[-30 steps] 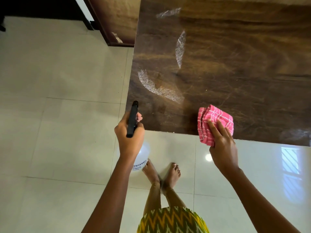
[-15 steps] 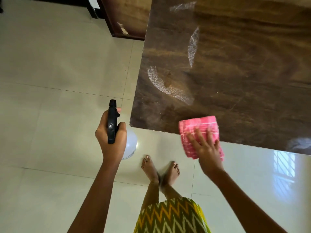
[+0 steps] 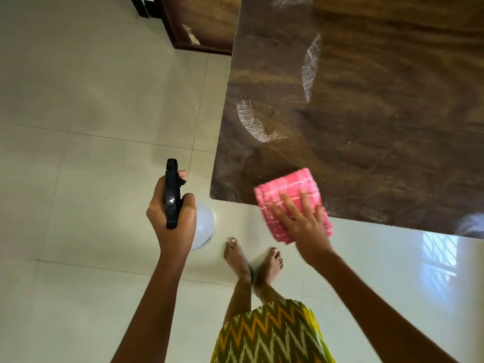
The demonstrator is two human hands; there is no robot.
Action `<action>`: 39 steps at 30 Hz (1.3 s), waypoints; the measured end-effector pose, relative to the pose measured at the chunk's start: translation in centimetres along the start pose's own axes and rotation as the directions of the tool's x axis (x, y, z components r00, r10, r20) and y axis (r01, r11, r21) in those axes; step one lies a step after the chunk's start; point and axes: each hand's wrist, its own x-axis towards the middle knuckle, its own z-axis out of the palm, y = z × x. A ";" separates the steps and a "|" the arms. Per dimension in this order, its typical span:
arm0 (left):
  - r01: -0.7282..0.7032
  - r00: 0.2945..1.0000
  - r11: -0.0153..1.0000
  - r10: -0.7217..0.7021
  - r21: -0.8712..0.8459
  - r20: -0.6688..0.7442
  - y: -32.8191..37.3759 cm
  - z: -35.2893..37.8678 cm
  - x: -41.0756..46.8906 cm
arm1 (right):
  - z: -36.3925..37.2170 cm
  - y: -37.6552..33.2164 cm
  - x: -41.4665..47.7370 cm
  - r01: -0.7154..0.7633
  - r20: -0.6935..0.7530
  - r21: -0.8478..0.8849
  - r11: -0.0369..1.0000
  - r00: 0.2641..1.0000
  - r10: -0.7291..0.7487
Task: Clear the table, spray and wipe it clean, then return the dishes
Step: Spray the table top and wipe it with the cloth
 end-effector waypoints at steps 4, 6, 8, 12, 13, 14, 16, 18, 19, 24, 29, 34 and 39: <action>0.008 1.000 1.000 -0.008 0.003 -0.008 -0.8 -0.8 0.7 | -2.1 4.3 2.4 -0.326 0.016 0.099 0.940 0.945 0.326; 0.003 1.000 1.000 -0.003 0.003 -0.009 -1.1 -1.3 1.1 | -2.9 2.4 6.0 -0.424 0.019 0.120 0.898 0.905 0.425; 0.001 1.000 1.000 0.000 0.005 -0.018 -1.4 -1.6 1.4 | -3.8 -1.4 9.4 -0.374 -0.014 0.123 0.919 0.925 0.379; 0.016 1.000 1.000 -0.015 0.019 -0.024 -1.8 -2.2 1.9 | -2.4 -8.0 9.7 -0.005 0.029 0.089 0.996 1.000 0.002; 0.019 1.000 1.000 -0.018 0.024 -0.025 -1.8 -2.5 2.0 | -1.7 -8.4 8.5 0.083 0.029 0.046 0.996 0.996 -0.084; 0.019 1.000 0.999 -0.018 0.027 -0.026 -1.8 -2.7 2.0 | -1.3 -8.0 6.8 0.140 0.052 -0.035 0.990 0.989 -0.138; 0.029 0.999 0.999 -0.029 0.024 -0.033 -1.7 -2.9 2.2 | -0.7 -5.3 3.5 0.157 0.063 -0.105 0.982 0.987 -0.151; 0.043 0.998 0.999 -0.042 0.020 -0.040 -1.7 -3.2 2.4 | -0.9 -2.0 1.6 0.065 0.068 -0.063 0.996 0.996 -0.061; 0.045 0.998 0.999 -0.045 0.016 -0.039 -1.6 -3.3 2.4 | -1.5 -0.8 1.8 -0.008 0.074 -0.020 1.000 0.997 0.009; 0.043 0.998 0.999 -0.043 -0.001 -0.044 -1.1 -3.3 2.4 | -3.5 -4.5 10.0 -0.241 -0.005 0.093 0.966 0.970 0.242; 0.028 0.999 1.000 -0.028 -0.012 -0.032 -0.4 -3.0 2.6 | -2.3 -9.8 9.5 0.142 0.066 -0.004 0.990 0.988 -0.141; 0.032 0.999 0.999 -0.033 -0.034 -0.035 0.1 -2.7 2.9 | -1.1 -2.8 2.6 0.188 0.136 -0.152 0.970 0.976 -0.168; 0.041 0.998 0.998 -0.044 -0.047 -0.050 0.1 -2.5 2.9 | -3.7 -1.1 8.5 -0.211 0.031 0.082 0.974 0.977 0.209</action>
